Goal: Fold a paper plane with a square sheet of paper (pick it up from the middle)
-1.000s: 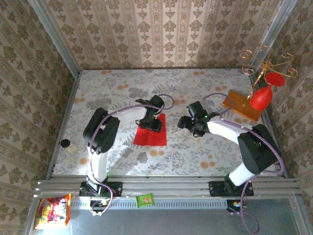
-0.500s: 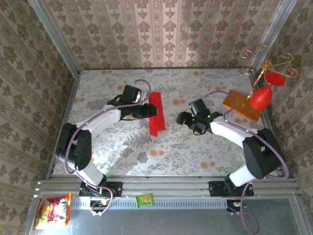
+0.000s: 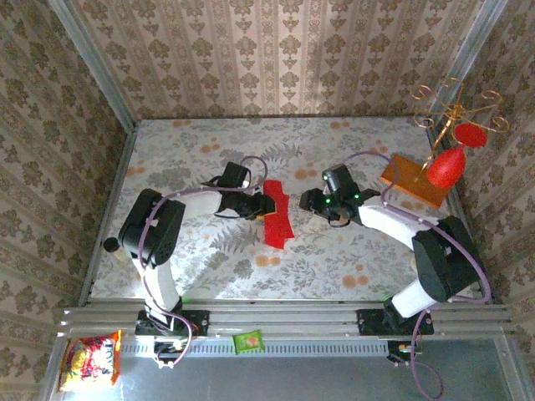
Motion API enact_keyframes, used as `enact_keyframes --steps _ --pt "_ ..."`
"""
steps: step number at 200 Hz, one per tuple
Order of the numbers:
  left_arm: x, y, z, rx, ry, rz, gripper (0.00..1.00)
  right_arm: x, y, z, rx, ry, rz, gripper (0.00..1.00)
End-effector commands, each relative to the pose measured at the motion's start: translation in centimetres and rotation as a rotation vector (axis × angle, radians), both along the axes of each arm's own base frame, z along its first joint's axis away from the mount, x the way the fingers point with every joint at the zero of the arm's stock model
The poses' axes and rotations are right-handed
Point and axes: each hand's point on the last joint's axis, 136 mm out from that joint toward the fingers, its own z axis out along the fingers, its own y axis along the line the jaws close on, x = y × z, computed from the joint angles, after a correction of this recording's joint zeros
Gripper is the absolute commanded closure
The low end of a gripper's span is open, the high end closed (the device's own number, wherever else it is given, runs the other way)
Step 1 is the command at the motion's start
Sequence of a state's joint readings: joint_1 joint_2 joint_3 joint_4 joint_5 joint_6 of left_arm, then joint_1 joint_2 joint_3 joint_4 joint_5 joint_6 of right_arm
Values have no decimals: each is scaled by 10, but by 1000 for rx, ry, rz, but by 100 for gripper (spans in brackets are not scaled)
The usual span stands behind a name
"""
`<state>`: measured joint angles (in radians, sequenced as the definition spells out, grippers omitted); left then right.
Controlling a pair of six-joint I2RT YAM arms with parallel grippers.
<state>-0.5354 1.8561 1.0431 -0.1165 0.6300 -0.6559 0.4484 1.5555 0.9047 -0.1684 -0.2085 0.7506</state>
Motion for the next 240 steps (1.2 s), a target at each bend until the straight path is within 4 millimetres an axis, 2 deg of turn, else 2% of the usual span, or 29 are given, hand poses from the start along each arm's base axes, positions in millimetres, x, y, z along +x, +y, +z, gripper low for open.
enact_keyframes --steps 1,47,81,131,165,206,220,240 --pt "-7 11 -18 117 -4 -50 67 -5 25 -3 -5 22 101 53" --pt "-16 18 -30 232 -17 -111 67 -4 62 -16 12 66 180 66" --pt "-18 21 -37 278 -17 -129 67 1 75 -32 3 123 191 78" --pt "-18 21 -37 271 -11 -113 67 4 79 -58 -23 195 194 89" --pt "-15 21 -27 252 -30 -79 66 0 71 -73 -62 230 180 90" --pt "-12 28 -13 256 -37 22 55 -9 65 -88 -79 274 164 90" --pt "-10 35 -9 261 -40 83 49 -10 65 -88 -74 274 158 90" --pt "-11 34 1 214 -44 135 41 -9 67 -86 -55 271 155 90"
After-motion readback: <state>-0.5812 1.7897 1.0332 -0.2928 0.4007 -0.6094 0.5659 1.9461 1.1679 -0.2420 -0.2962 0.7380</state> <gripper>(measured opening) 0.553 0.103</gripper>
